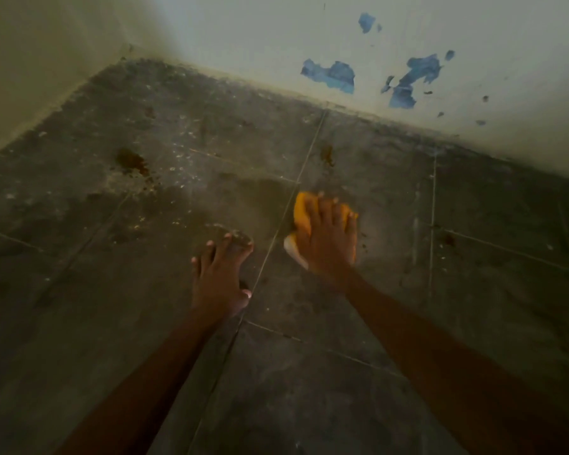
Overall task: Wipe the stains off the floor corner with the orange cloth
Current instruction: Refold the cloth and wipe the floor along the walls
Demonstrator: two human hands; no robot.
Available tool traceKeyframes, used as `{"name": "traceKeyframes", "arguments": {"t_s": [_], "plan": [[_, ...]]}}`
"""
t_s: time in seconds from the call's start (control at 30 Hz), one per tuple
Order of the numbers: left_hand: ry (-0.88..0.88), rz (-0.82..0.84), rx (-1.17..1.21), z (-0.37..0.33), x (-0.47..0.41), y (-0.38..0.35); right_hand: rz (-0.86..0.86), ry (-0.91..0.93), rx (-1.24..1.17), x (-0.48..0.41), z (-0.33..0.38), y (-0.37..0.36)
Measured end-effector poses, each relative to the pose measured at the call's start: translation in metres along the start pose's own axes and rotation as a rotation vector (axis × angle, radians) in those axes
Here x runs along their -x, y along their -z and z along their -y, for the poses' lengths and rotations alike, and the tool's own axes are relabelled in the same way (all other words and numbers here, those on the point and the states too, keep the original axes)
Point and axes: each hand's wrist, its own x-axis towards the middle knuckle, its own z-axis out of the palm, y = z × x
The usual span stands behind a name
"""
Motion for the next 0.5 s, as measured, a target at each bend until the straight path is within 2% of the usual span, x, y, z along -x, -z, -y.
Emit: {"name": "traceKeyframes", "arguments": {"t_s": [0.03,0.1,0.17,0.23,0.3,0.33,0.37,0.43,0.5], "plan": [[0.002,-0.007,0.008,-0.001,0.000,0.002,-0.001,0.126,0.033,0.042,-0.007,-0.002],[-0.001,0.012,-0.008,-0.006,0.000,0.004,0.005,0.257,-0.032,0.101,-0.045,0.001],[0.017,0.046,-0.052,-0.007,-0.001,0.005,0.012,0.288,-0.008,0.088,-0.090,0.002],[0.037,0.042,-0.045,-0.013,0.000,0.009,0.042,0.123,0.072,0.045,-0.108,0.012],[0.062,0.041,-0.065,-0.026,-0.003,0.013,0.046,-0.062,0.062,0.018,-0.106,0.017],[0.085,0.046,-0.105,-0.031,-0.004,0.014,0.066,-0.096,0.043,0.017,-0.097,0.019],[0.110,0.048,-0.165,-0.037,-0.002,0.013,0.076,-0.053,0.038,0.026,-0.090,0.019],[0.141,0.001,-0.353,-0.052,0.009,0.005,0.096,0.168,0.086,0.065,-0.090,0.019],[0.094,-0.080,-0.540,-0.066,0.020,-0.006,0.082,0.310,0.113,0.099,-0.099,0.019]]}}
